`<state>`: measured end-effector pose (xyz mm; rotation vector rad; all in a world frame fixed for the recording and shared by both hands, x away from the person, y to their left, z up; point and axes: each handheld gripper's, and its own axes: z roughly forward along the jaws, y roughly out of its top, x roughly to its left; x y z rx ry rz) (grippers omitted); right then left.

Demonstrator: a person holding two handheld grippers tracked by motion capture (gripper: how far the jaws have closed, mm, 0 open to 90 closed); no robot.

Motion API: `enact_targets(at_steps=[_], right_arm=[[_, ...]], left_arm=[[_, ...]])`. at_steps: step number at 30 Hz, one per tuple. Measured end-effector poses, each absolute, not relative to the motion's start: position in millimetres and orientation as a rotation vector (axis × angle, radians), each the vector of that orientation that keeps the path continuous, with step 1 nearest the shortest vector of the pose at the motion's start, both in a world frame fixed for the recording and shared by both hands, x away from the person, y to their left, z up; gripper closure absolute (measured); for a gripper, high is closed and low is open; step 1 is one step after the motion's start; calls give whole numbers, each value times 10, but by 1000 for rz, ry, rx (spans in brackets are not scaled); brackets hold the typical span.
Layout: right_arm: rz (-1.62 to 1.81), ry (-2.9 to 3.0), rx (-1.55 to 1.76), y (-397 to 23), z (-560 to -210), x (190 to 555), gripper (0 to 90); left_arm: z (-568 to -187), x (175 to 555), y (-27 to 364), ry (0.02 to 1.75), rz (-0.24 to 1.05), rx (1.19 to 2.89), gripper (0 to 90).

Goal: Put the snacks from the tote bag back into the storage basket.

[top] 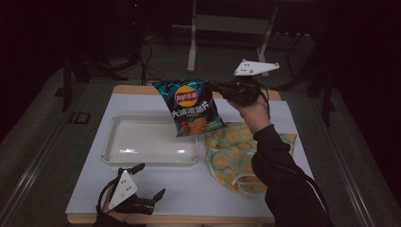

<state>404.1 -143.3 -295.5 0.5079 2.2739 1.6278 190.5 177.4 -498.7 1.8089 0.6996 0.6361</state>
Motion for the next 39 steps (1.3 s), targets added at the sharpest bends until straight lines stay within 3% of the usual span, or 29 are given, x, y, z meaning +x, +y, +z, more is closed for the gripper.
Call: enact_targets(at_steps=[39], right_arm=[[1792,2168,645,-157,-3265,3848,900]], left_arm=[[-4940,1719,1852,693,677,1797,1]])
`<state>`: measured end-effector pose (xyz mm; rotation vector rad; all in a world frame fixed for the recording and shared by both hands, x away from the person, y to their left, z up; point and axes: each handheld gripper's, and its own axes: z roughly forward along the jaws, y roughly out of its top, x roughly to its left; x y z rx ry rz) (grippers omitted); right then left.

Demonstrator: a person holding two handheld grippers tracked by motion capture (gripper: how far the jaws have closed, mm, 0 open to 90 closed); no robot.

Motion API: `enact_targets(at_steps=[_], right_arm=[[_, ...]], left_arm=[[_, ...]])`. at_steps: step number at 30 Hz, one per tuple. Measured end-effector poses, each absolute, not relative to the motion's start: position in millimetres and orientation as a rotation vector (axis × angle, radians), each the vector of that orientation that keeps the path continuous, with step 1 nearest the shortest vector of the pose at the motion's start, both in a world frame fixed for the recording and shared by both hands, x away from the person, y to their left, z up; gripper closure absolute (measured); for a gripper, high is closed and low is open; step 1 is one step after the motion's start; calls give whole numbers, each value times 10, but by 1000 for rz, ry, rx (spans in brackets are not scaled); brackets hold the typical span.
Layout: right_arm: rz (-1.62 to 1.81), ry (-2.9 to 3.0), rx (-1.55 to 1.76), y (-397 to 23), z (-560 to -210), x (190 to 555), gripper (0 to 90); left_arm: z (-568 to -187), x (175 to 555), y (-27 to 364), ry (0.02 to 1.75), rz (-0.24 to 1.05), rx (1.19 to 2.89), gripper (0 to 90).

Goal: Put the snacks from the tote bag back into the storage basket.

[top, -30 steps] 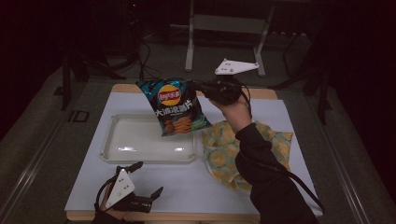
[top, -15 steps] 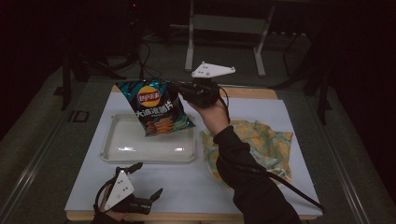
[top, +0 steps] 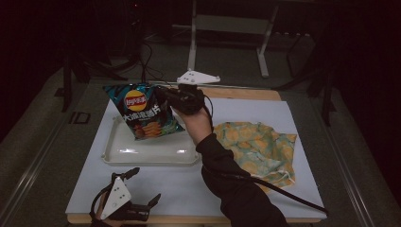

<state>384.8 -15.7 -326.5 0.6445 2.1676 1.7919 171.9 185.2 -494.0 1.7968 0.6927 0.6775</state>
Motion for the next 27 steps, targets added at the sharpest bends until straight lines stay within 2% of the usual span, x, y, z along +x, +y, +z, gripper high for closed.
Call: enact_targets(at_steps=[4,14,27], right_arm=[[1787,2155,658,-56,-3317,3815,900],[1796,2207,721,165,-3703,3737,900],[1703,2282,766,-24,-4033,3752,900]], left_arm=[[-4938,1699,1900,713,688,1785,0],[-4932,1685,1904,693,692,1785,1],[-4940,1701,1887,690,686,1796,1]])
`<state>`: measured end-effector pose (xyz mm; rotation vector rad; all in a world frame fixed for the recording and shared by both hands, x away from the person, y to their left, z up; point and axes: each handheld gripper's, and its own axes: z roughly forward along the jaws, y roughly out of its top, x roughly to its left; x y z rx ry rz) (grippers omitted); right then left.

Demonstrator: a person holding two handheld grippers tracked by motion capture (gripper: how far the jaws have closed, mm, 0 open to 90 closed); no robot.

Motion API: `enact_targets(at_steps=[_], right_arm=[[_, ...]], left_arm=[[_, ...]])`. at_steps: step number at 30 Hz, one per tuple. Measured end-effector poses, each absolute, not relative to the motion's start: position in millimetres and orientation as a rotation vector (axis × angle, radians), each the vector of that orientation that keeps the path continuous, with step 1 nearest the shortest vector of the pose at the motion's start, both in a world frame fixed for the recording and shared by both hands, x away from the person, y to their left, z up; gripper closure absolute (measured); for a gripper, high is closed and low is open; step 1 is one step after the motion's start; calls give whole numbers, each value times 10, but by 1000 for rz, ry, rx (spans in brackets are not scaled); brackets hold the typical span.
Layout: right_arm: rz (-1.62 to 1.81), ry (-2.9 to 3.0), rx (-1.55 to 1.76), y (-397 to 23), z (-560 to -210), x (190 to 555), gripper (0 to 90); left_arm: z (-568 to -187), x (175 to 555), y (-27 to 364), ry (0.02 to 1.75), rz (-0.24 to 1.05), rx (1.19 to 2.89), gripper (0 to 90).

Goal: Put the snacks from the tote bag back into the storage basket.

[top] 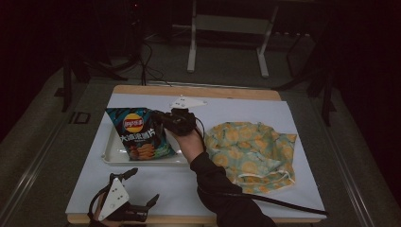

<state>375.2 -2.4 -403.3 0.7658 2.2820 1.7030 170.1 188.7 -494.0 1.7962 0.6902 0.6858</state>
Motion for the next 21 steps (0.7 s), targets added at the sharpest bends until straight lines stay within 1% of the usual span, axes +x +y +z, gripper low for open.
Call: enact_targets(at_steps=[10,21], right_arm=[[1600,2343,803,-300,-4186,3867,900],[1583,2393,834,-371,-4283,4024,900]], left_arm=[[-4947,1726,1866,690,681,1809,1],[-4950,1744,1847,676,670,1820,1]])
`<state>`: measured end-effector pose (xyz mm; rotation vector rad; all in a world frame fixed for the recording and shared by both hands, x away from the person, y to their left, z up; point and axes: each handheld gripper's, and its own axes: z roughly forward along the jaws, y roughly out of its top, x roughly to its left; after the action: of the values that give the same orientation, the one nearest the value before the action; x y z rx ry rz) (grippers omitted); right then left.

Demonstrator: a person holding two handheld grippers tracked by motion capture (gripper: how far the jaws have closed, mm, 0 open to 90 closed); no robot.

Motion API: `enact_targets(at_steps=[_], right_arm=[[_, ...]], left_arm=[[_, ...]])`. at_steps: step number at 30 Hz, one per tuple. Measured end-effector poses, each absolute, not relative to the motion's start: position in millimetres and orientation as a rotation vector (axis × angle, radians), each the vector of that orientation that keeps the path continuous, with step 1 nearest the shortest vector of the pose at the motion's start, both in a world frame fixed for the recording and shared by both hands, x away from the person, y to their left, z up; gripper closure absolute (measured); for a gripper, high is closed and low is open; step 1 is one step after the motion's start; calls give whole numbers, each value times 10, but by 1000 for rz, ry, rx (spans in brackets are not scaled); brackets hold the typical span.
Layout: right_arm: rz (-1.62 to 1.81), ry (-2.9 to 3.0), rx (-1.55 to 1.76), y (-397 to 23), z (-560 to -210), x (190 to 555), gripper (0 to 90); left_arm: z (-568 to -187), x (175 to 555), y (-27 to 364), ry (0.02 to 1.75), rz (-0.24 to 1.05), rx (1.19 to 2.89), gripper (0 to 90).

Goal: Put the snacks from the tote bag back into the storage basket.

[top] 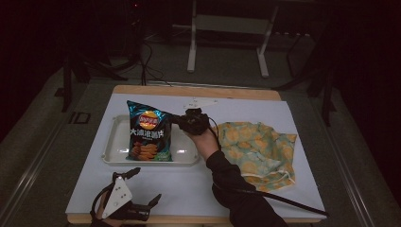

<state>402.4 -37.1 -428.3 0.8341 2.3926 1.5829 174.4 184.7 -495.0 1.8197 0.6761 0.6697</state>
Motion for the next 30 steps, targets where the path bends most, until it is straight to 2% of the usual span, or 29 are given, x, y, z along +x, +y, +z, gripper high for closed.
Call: enact_targets(at_steps=[12,28,30], right_arm=[[1483,2453,930,-354,-4489,4396,895],[1362,2504,953,-360,-4639,4590,870],[1364,2498,966,-365,-4647,4605,825]], left_arm=[[-4954,1751,1844,674,657,1816,0],[-4955,1750,1836,667,650,1821,1],[-4955,1750,1836,667,649,1820,1]])
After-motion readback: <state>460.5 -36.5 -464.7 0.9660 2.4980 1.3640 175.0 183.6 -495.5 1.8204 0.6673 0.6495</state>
